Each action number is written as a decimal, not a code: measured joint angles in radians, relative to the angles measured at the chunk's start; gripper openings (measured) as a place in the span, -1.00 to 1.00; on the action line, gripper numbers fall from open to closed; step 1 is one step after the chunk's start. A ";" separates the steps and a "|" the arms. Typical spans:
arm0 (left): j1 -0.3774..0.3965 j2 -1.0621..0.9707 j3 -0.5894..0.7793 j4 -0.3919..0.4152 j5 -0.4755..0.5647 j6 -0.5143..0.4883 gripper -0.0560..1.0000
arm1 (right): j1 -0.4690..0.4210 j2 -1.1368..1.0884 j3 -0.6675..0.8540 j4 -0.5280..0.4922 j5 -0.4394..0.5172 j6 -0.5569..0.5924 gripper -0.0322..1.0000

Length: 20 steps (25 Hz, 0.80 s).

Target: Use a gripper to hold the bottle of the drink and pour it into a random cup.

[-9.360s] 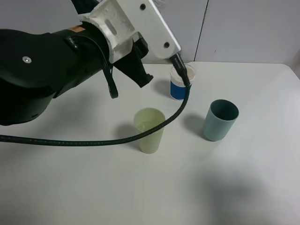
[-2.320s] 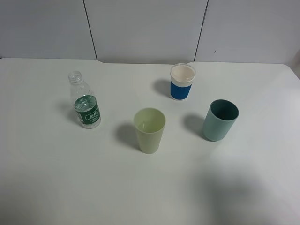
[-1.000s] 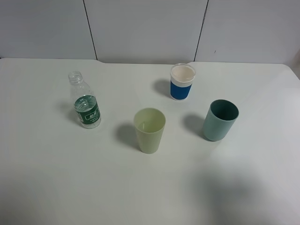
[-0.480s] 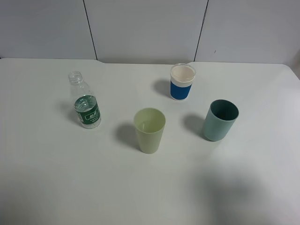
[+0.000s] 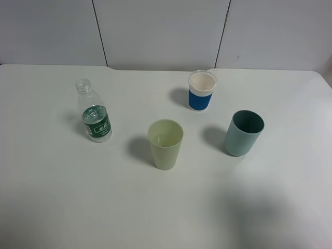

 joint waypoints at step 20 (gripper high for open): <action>0.000 0.000 0.000 0.002 0.000 0.000 0.83 | 0.000 0.000 0.000 0.000 0.000 0.000 0.50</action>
